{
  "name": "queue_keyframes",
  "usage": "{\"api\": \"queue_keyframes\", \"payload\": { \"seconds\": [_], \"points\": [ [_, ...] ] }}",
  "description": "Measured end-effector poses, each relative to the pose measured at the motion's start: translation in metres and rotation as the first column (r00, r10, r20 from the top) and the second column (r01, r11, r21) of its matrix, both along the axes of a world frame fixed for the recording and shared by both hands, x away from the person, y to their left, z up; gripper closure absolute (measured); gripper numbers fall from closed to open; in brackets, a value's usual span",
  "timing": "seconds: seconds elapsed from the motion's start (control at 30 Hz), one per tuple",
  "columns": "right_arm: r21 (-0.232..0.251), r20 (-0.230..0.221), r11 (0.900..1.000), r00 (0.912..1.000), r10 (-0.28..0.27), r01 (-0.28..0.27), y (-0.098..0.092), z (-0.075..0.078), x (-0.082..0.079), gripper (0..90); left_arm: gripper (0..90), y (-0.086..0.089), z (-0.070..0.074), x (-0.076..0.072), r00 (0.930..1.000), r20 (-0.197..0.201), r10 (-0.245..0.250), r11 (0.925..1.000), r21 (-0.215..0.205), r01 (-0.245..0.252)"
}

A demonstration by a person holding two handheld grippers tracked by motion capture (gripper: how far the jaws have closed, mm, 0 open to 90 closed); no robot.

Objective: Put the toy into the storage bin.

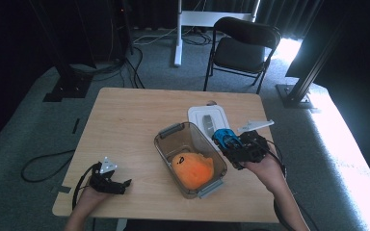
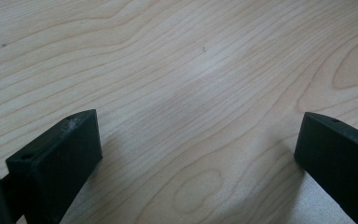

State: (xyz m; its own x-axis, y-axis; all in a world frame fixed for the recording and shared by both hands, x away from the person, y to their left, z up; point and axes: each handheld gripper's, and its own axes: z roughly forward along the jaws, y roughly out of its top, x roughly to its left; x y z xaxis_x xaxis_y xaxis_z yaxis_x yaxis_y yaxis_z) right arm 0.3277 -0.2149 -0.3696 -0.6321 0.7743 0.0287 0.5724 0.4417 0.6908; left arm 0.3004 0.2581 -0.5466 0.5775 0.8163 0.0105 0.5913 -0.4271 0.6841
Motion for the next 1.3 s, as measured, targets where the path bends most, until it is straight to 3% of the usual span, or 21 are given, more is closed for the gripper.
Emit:
{"api": "queue_keyframes", "payload": {
  "seconds": [0.73,1.3],
  "points": [
    [-0.004,-0.028,0.995,0.9945,0.101,-0.101,0.066,-0.002,0.018,25.3,1.0,0.000,0.000,0.000,1.0000,0.002,-0.002,1.0000,0.002,0.002],
    [-0.023,-0.065,0.993,0.9917,0.111,-0.113,0.092,-0.017,0.029,25.4,0.9,0.000,0.000,0.000,1.0000,0.002,-0.002,1.0000,0.001,0.002]
  ]
}}
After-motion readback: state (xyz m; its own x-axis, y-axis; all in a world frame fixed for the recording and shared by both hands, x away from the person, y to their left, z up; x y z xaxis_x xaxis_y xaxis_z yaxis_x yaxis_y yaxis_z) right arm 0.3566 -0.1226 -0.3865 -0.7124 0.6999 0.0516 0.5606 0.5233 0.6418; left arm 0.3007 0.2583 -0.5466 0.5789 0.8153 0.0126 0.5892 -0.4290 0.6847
